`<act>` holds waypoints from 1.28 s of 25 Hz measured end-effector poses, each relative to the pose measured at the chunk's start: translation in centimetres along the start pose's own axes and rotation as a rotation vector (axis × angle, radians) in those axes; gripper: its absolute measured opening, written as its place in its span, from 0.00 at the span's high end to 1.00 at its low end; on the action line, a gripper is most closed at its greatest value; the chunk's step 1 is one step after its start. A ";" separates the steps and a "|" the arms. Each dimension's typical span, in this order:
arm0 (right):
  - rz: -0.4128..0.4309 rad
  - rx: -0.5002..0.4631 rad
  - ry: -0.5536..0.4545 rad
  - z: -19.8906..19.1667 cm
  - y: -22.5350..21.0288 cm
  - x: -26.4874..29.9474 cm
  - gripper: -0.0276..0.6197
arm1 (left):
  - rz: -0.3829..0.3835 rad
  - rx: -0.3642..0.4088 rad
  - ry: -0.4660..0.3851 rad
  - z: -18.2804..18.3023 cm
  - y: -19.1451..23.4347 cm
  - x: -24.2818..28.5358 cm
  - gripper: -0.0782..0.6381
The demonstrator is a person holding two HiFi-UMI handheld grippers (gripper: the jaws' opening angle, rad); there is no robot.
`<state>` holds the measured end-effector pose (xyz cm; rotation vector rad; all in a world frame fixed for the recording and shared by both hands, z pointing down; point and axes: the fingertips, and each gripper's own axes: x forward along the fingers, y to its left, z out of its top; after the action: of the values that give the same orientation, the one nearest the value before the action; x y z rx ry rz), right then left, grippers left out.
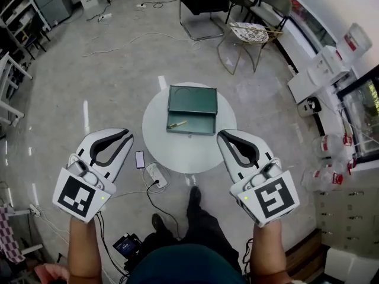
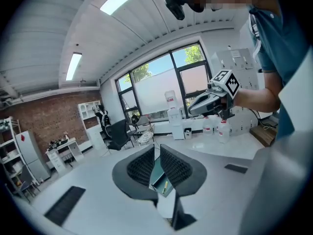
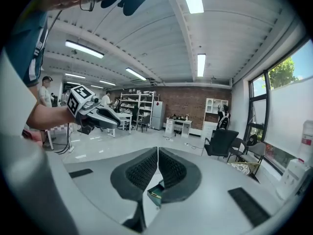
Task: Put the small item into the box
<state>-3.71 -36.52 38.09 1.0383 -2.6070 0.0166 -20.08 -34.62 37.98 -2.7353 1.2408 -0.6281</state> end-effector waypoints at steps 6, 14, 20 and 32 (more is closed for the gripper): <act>0.031 -0.087 -0.122 7.9 7.0 -5.1 0.90 | 0.039 0.092 -0.044 5.0 -2.3 -10.7 0.82; 0.039 -0.169 -0.194 15.3 14.6 -10.0 0.90 | 0.067 0.211 -0.090 8.3 -5.1 -21.4 0.83; 0.038 -0.221 -0.241 19.3 20.8 -13.3 0.90 | 0.106 0.253 -0.079 7.1 -6.4 -29.5 0.83; 0.047 -0.284 -0.260 21.4 30.0 -18.8 0.90 | 0.239 0.069 -0.216 9.2 -8.4 -39.7 0.83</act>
<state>-17.52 -4.76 15.37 0.9291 -2.7536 -0.4933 -33.95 -0.71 18.21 -2.4679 1.4312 -0.3350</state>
